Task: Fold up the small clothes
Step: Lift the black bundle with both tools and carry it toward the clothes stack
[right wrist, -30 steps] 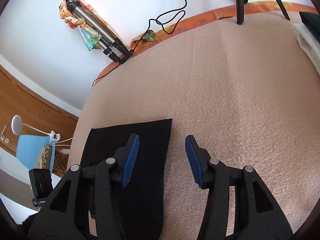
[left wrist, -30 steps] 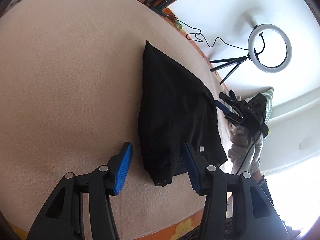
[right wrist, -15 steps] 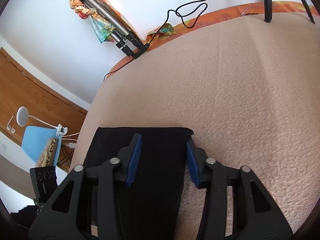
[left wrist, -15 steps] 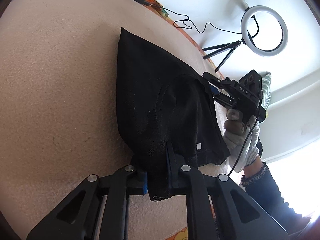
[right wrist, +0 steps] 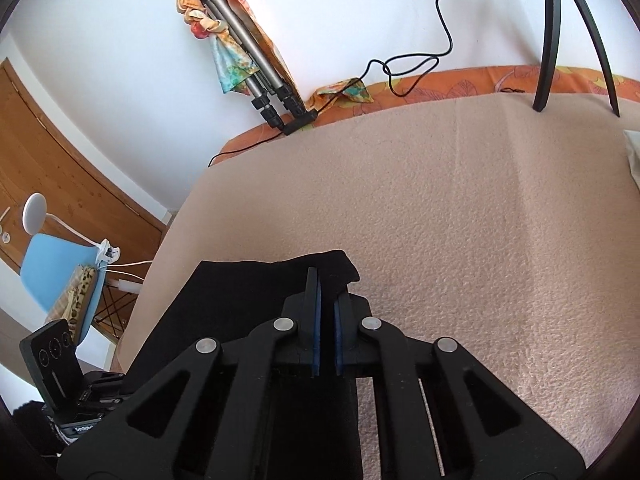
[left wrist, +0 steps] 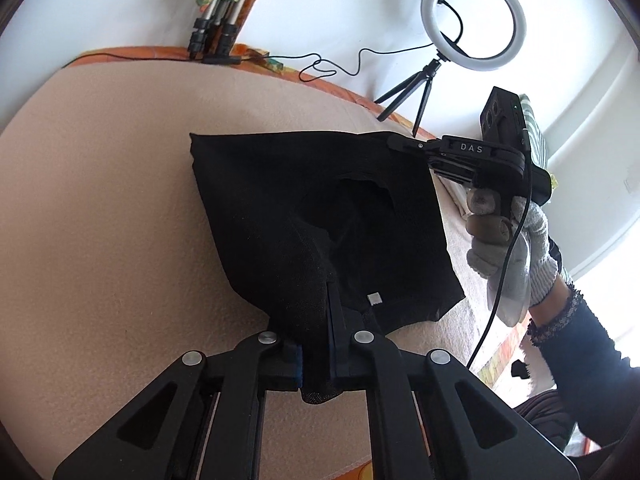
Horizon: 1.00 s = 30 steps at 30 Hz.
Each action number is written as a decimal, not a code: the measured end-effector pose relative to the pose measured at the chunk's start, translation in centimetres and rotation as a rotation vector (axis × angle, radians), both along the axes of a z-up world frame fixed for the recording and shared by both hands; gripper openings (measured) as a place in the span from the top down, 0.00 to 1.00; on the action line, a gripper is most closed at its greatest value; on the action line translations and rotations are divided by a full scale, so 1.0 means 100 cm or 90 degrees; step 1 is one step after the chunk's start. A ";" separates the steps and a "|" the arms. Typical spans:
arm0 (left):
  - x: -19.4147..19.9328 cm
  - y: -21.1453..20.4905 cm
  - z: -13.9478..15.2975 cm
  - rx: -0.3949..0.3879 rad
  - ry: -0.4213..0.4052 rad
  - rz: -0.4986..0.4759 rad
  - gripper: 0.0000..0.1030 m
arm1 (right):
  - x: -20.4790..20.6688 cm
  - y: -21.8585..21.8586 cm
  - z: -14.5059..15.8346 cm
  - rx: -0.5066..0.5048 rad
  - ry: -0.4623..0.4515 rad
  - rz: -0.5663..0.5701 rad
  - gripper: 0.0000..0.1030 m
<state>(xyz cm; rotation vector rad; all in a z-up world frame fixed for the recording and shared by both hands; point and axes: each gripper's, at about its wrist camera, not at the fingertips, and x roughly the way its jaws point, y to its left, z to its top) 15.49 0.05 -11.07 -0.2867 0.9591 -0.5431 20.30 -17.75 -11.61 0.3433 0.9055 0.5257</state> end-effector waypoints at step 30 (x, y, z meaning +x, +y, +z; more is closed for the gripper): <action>0.047 -0.174 0.070 -0.053 -0.145 -0.212 0.94 | -0.057 -0.178 0.140 -0.106 -0.145 -0.172 0.95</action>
